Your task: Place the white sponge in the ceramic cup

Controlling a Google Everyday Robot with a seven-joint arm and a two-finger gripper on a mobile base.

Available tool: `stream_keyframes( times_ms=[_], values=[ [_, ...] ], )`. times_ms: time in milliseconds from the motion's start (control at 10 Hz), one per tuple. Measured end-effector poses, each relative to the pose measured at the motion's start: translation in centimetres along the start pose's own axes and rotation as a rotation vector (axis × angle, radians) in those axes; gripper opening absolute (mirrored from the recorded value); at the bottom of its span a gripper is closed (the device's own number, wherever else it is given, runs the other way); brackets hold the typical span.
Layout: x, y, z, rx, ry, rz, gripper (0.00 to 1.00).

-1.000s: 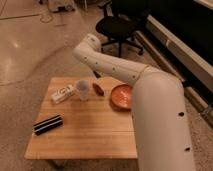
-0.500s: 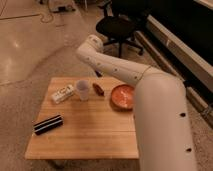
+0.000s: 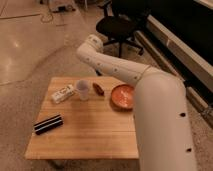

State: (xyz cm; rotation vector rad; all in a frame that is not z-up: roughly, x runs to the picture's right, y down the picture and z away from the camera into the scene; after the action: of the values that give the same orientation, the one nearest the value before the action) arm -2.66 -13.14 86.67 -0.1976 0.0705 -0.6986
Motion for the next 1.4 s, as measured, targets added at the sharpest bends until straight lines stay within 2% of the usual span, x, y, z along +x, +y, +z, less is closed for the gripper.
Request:
stream_keyframes(
  times_ms=[200,400,800,1100,1300,1400],
  values=[
    [0.6,0.2,0.2,0.006,0.006,-0.004,0.1],
    [-0.3,0.1,0.0,0.006,-0.017,-0.025,0.1],
    [-7.0,-2.4,-1.0,0.019,-0.129,-0.142,0.1],
    [-9.7,-2.9,-1.0,0.035,-0.206,-0.214,0.1],
    [-11.9,-3.1,-1.3,0.051,-0.257,-0.266,0.2],
    [-12.6,-2.8,-1.4,0.059,-0.281,-0.291,0.3]
  ],
)
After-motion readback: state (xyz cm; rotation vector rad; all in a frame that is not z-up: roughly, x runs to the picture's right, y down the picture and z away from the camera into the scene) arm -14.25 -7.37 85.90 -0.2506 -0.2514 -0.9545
